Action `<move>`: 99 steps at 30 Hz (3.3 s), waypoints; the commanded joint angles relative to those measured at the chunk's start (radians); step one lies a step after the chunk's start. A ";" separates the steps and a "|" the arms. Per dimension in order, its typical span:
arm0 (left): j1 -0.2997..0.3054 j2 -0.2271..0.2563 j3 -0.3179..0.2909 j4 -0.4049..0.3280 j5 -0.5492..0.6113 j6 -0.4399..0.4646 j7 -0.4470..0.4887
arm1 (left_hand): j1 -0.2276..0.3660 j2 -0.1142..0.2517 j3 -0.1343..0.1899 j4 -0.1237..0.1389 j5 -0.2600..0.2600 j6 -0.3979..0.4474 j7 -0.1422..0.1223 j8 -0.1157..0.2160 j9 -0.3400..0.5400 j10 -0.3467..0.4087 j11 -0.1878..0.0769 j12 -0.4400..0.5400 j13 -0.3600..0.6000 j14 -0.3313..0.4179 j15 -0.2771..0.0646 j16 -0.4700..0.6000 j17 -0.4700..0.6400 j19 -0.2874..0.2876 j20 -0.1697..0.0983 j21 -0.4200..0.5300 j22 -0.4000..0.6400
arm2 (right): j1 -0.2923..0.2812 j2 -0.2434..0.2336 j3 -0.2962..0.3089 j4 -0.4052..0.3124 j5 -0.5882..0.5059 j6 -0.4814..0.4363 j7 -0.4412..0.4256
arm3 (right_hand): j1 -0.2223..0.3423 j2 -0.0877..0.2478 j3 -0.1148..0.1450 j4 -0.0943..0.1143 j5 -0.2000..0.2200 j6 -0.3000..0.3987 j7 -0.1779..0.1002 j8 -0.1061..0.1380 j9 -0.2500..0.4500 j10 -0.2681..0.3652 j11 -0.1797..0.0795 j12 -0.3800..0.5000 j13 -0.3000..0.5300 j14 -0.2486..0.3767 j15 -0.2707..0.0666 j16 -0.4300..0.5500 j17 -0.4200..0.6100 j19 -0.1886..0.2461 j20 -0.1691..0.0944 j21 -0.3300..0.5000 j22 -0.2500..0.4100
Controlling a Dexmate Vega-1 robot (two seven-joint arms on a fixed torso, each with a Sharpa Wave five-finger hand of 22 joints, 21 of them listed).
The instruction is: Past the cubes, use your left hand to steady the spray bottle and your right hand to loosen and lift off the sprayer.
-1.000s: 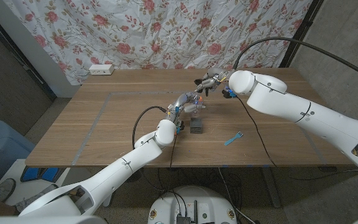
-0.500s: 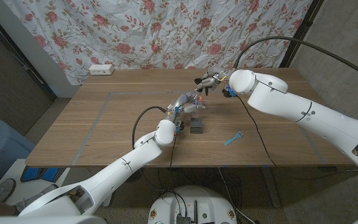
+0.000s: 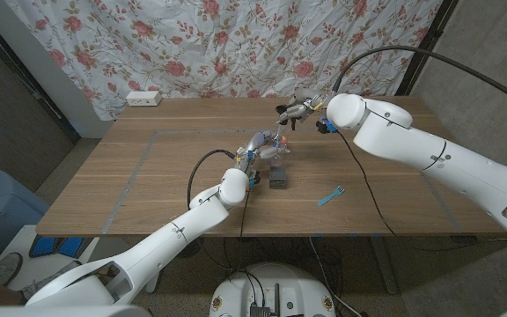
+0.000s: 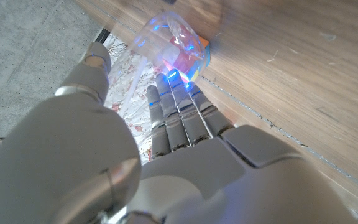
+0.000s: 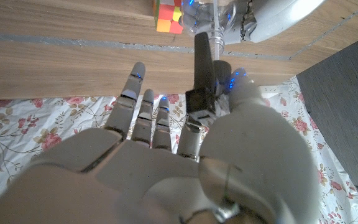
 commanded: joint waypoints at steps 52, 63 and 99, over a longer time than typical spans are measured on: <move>0.022 0.041 -0.025 -0.022 0.024 -0.001 0.014 | -0.176 0.193 0.073 0.067 -0.004 0.129 -0.044 -0.004 0.004 0.085 -0.083 -0.008 -0.005 -0.003 -0.081 0.002 -0.003 0.004 -0.018 0.001 0.006 | -0.157 -0.069 0.262 -0.111 0.135 0.143 -0.151 | 0.029 0.007 0.006 0.004 0.003 0.036 -0.001 0.005 -0.007 0.041 -0.007 0.000 0.003 0.028 -0.004 0.014 0.003 0.016 -0.016 0.003 0.002; 0.007 0.047 -0.030 -0.021 0.028 0.019 0.008 | -0.177 0.193 0.071 0.069 -0.004 0.128 -0.046 -0.006 0.004 0.085 -0.084 -0.009 -0.005 -0.003 -0.083 0.001 -0.004 0.004 -0.019 0.001 0.006 | -0.219 -0.080 0.348 -0.133 0.204 0.195 -0.183 | 0.030 0.009 0.006 0.005 0.006 0.036 0.001 0.005 -0.007 0.043 -0.007 -0.002 0.003 0.032 -0.003 0.016 0.003 0.019 -0.016 0.003 0.002; 0.082 0.073 -0.097 -0.089 -0.038 0.025 0.049 | -0.179 0.190 0.067 0.068 -0.005 0.130 -0.045 -0.011 0.003 0.084 -0.082 -0.011 -0.007 -0.004 -0.083 0.001 -0.007 0.004 -0.014 0.001 0.006 | -0.202 -0.153 0.354 -0.116 0.174 0.110 -0.236 | 0.033 0.012 0.005 0.006 0.010 0.037 -0.003 0.000 -0.013 0.057 -0.015 -0.004 0.003 0.035 -0.017 0.018 0.004 0.010 -0.023 -0.002 0.002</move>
